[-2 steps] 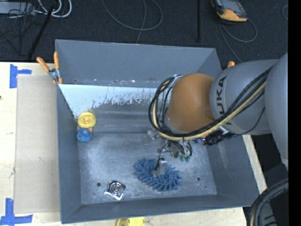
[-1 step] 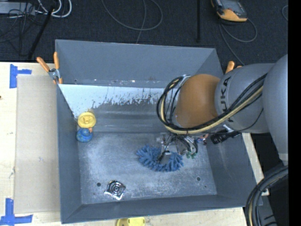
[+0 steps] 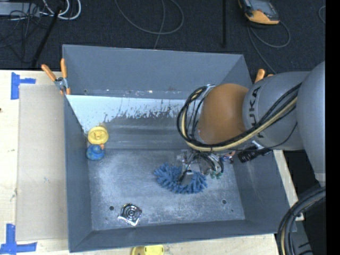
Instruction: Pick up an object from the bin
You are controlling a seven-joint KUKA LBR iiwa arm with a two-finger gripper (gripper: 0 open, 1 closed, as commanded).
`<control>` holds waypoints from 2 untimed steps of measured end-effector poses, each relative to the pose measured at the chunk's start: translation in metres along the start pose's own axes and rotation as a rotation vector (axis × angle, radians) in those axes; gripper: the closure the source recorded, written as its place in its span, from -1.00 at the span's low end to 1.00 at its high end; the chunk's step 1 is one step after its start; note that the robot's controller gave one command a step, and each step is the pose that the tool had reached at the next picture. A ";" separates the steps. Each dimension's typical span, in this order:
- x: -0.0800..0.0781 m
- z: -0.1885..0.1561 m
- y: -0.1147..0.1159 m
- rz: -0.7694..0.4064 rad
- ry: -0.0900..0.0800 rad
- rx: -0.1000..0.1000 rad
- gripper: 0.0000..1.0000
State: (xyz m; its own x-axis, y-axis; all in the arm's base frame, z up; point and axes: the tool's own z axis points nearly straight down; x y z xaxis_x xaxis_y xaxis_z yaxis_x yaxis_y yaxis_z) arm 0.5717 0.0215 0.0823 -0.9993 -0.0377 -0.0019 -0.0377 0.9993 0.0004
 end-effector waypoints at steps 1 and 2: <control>-0.015 -0.086 -0.036 -0.006 0.001 0.000 1.00; -0.015 -0.086 -0.036 -0.005 0.001 0.000 1.00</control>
Offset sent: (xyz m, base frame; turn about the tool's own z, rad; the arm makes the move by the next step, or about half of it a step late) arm 0.0000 0.0000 0.0000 0.0000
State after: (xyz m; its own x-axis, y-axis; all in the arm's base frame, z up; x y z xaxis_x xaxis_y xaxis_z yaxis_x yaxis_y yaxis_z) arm 0.5876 -0.0137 0.1686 -0.9991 -0.0430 -0.0006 -0.0430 0.9991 0.0004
